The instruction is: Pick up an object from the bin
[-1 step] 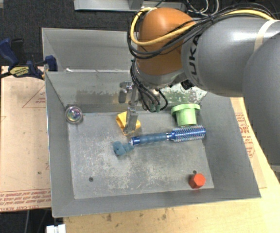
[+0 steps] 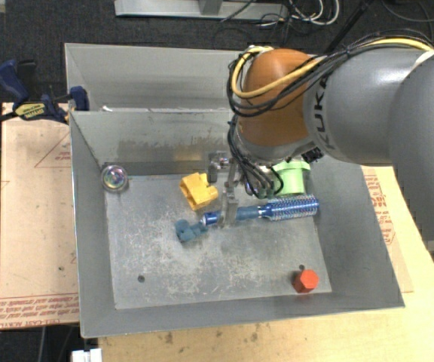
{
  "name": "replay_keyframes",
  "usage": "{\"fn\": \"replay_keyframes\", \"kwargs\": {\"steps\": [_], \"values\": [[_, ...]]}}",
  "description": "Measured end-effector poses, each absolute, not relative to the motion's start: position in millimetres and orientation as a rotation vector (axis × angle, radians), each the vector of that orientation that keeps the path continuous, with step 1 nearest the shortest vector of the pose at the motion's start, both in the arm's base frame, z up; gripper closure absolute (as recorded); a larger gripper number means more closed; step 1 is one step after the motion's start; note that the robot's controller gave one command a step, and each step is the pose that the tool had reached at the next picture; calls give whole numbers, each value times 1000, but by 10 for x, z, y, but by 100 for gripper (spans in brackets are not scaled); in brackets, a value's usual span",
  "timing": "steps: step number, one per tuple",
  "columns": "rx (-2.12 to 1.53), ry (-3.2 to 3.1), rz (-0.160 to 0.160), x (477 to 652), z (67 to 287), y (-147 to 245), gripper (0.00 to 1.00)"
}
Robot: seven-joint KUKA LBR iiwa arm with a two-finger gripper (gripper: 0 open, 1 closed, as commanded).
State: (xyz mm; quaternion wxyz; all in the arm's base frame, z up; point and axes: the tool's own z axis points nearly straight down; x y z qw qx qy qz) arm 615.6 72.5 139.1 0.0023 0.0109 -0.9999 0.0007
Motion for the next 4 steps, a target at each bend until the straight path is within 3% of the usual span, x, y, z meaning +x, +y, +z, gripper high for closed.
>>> {"fn": "replay_keyframes", "kwargs": {"steps": [1,2,3,4], "values": [[15,-3150,-5,5997,702,725,0],[13,-3153,-5,6016,751,722,100],[50,-3142,-3,5734,1057,912,100],[45,-3142,-3,5740,1037,901,0]]}}
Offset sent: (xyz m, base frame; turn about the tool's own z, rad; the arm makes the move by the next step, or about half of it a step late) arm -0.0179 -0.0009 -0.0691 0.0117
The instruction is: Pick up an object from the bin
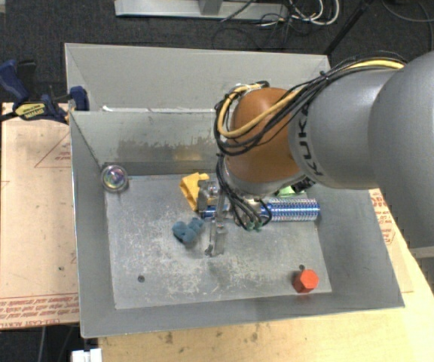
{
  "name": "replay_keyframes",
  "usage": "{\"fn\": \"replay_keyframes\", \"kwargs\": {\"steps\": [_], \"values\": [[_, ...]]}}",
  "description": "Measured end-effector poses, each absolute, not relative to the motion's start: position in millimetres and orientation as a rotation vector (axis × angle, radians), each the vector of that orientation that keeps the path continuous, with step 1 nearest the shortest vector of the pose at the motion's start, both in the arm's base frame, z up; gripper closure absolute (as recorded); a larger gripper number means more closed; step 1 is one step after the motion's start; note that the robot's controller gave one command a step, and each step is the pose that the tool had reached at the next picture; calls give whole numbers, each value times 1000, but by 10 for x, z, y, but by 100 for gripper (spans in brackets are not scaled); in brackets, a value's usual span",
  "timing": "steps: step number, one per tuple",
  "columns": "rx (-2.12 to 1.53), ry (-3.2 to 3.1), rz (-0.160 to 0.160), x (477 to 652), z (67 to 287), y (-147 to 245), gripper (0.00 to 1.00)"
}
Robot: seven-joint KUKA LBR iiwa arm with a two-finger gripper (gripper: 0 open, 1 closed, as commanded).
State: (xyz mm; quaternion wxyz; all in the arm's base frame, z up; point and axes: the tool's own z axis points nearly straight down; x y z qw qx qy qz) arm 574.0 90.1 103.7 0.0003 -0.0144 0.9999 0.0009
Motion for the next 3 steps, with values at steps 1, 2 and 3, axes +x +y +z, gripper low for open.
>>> {"fn": "replay_keyframes", "kwargs": {"steps": [1,2,3], "values": [[320,3114,7,5846,734,1117,0],[321,3122,3,5822,710,1113,100],[263,3118,7,6273,2481,1094,100]]}}
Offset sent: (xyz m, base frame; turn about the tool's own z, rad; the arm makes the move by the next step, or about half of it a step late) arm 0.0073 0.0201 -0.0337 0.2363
